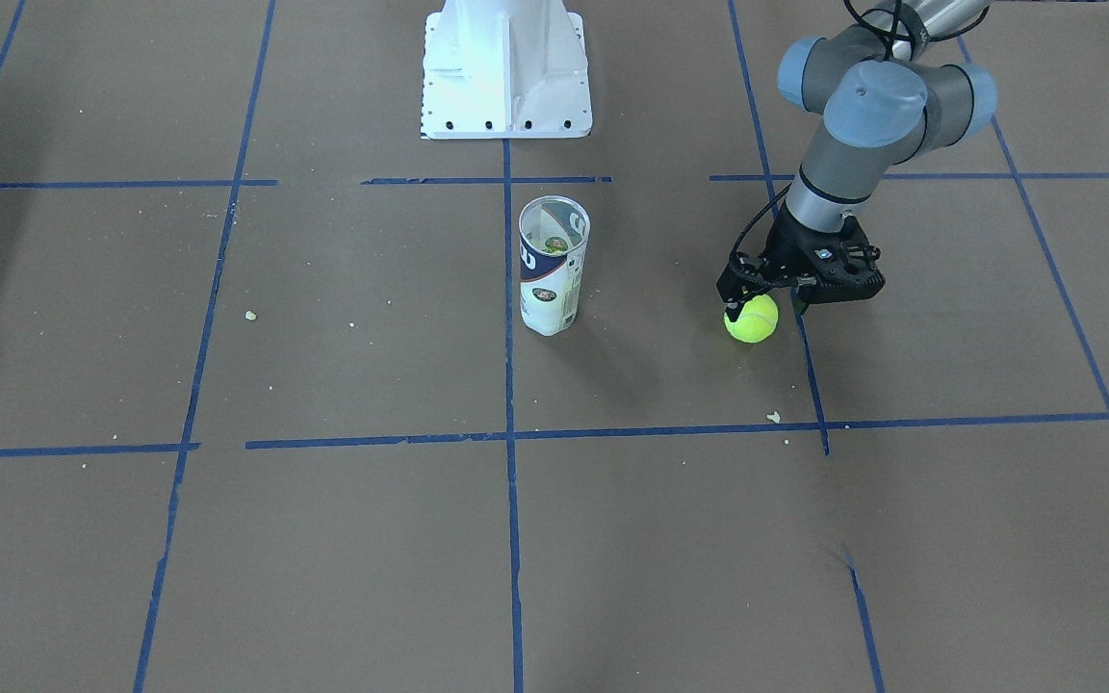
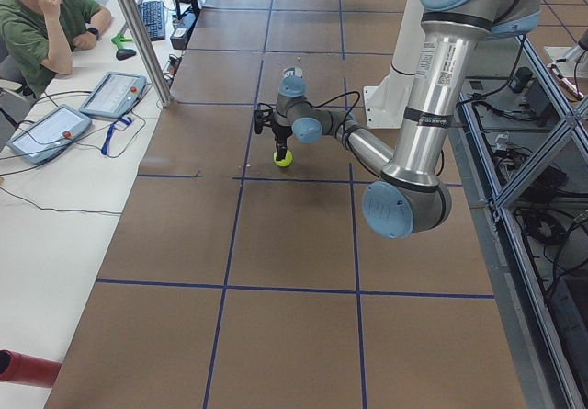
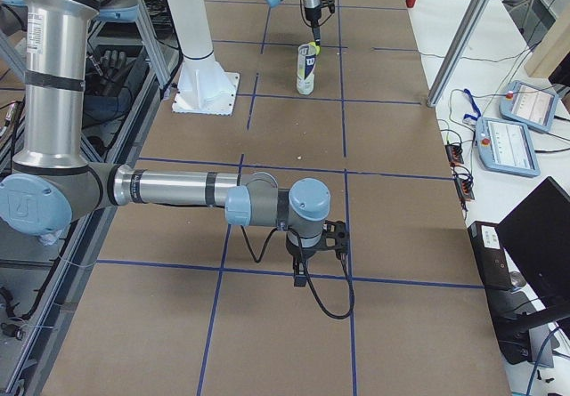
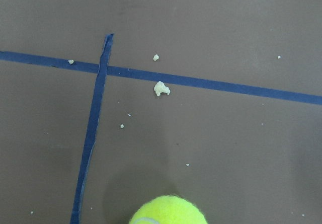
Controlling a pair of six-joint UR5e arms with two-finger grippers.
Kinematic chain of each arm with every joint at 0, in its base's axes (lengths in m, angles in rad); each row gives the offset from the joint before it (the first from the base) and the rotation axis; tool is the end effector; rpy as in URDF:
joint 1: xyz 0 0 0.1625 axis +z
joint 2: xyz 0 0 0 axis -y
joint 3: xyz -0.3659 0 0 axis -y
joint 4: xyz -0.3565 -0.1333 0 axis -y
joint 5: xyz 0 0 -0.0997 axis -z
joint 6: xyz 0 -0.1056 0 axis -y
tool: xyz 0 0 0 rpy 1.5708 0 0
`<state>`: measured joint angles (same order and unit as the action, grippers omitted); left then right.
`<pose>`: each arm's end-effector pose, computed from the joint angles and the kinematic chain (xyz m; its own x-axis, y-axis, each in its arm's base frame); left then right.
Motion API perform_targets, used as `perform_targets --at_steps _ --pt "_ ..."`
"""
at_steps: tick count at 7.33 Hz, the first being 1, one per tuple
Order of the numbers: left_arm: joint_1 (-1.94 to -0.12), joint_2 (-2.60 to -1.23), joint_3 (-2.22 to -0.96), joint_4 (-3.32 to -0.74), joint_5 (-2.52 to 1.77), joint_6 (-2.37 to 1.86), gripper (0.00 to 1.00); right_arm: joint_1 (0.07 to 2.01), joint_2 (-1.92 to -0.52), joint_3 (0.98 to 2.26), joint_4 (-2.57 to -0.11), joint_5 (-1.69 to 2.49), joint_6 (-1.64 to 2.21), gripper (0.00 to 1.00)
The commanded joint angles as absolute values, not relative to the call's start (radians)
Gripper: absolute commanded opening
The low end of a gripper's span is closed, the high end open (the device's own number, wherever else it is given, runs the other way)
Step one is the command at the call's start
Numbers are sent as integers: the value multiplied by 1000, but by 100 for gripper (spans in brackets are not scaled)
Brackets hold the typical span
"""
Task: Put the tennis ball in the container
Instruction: 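Move the left gripper down over the loose tennis ball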
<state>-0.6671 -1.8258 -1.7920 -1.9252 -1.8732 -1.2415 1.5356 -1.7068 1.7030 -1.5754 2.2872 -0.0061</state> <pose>0.3697 -0.4208 0.3475 0.6365 -0.1083 -0.7636 0.2241 0.9733 0.0487 0.0496 -0.4079 0.6069 0.7537 -0.0271 0.6567 0.0398 0.9992 -0.0044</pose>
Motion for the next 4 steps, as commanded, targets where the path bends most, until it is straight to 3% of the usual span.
perform_targets --at_steps 1,4 --pt "-631 -1827 -1776 -1925 -1870 -1243 100 1536 -1707 1703 -1575 2287 -6 100" --pt "-612 -1828 -1749 -1927 -1842 -1239 100 1536 -1706 1703 -1575 2287 -6 100"
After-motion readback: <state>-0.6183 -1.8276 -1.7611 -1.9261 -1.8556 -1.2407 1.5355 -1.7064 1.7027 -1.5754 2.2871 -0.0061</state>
